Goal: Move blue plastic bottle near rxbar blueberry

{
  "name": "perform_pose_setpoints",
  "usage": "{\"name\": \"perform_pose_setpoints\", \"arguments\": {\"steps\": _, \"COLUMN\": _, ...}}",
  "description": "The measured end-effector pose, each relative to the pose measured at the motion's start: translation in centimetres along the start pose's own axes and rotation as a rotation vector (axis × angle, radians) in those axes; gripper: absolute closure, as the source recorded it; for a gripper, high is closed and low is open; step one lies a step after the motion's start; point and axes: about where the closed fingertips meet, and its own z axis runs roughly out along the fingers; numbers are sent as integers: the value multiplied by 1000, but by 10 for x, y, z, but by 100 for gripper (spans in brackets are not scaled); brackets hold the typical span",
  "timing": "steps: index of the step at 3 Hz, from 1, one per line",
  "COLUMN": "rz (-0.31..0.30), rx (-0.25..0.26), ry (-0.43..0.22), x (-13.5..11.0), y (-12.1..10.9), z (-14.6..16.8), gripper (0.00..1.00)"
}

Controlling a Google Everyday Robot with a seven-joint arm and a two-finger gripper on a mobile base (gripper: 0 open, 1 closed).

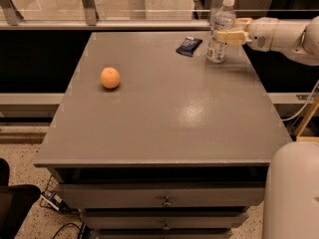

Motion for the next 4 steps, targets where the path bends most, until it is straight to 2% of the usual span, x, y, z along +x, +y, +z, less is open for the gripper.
{"name": "perform_pose_setpoints", "arguments": {"steps": 1, "rz": 36, "rx": -29, "ry": -8, "x": 11, "y": 4, "z": 15, "gripper": 100}}
{"name": "perform_pose_setpoints", "arguments": {"steps": 3, "rz": 38, "rx": -30, "ry": -8, "x": 11, "y": 4, "z": 15, "gripper": 59}}
{"name": "perform_pose_setpoints", "arguments": {"steps": 4, "rz": 38, "rx": -31, "ry": -9, "x": 11, "y": 4, "z": 16, "gripper": 35}}
